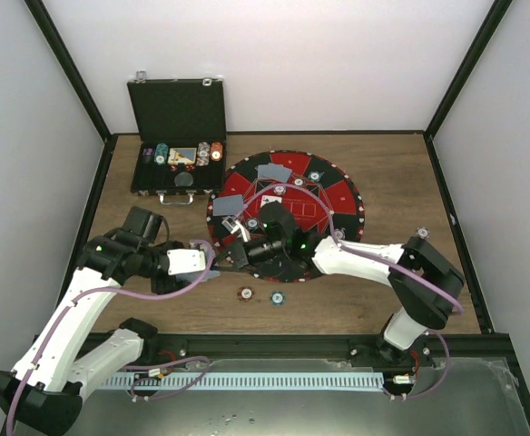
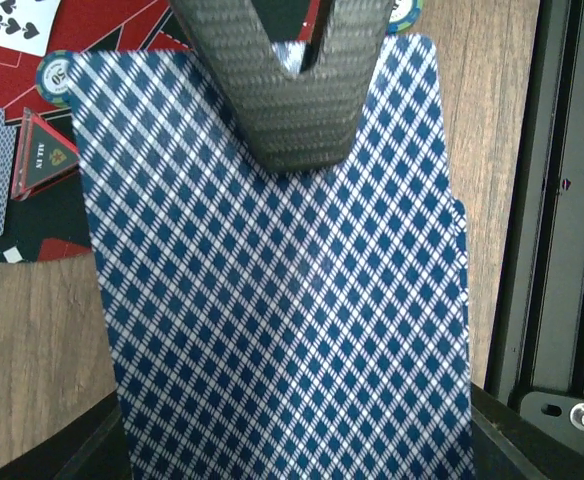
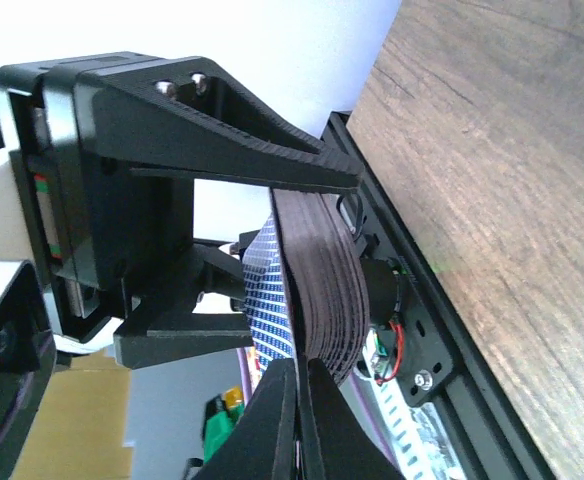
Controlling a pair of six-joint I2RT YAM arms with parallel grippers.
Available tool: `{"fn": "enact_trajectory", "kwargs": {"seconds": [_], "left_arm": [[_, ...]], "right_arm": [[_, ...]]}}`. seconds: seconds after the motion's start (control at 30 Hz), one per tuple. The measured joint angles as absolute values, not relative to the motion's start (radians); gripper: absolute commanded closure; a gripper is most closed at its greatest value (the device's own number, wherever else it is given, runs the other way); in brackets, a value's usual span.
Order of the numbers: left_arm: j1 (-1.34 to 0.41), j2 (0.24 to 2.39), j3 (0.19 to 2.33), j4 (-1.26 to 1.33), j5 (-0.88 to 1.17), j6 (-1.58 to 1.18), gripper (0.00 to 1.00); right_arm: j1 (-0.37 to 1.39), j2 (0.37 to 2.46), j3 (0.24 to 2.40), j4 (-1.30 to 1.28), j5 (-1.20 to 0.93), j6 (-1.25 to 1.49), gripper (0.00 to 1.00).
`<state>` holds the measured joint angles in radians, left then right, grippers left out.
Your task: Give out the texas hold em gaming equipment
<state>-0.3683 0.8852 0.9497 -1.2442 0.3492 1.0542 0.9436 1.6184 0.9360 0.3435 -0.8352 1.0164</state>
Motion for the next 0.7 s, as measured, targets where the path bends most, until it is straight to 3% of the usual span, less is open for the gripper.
{"fn": "enact_trajectory", "kwargs": {"seconds": [0.2,0.47,0.7], "left_arm": [[-0.367,0.885,0.95,-1.216,0.351,1.055,0.92],[-0.366,0.885,0.95,-1.226,0.342,1.055,0.92],[-0.366,0.885,0.95,-1.23,0.342,1.054,0.92]], "right_arm": [[0.884,1.523,0.971,0.124,-0.826,0.871,0.99],[0.644,1.458,1.055,-0.215,-0.738,0.659,0.99],[0.645,1.613,1.384,-0.476,-0.258,0.397,0.99]]}}
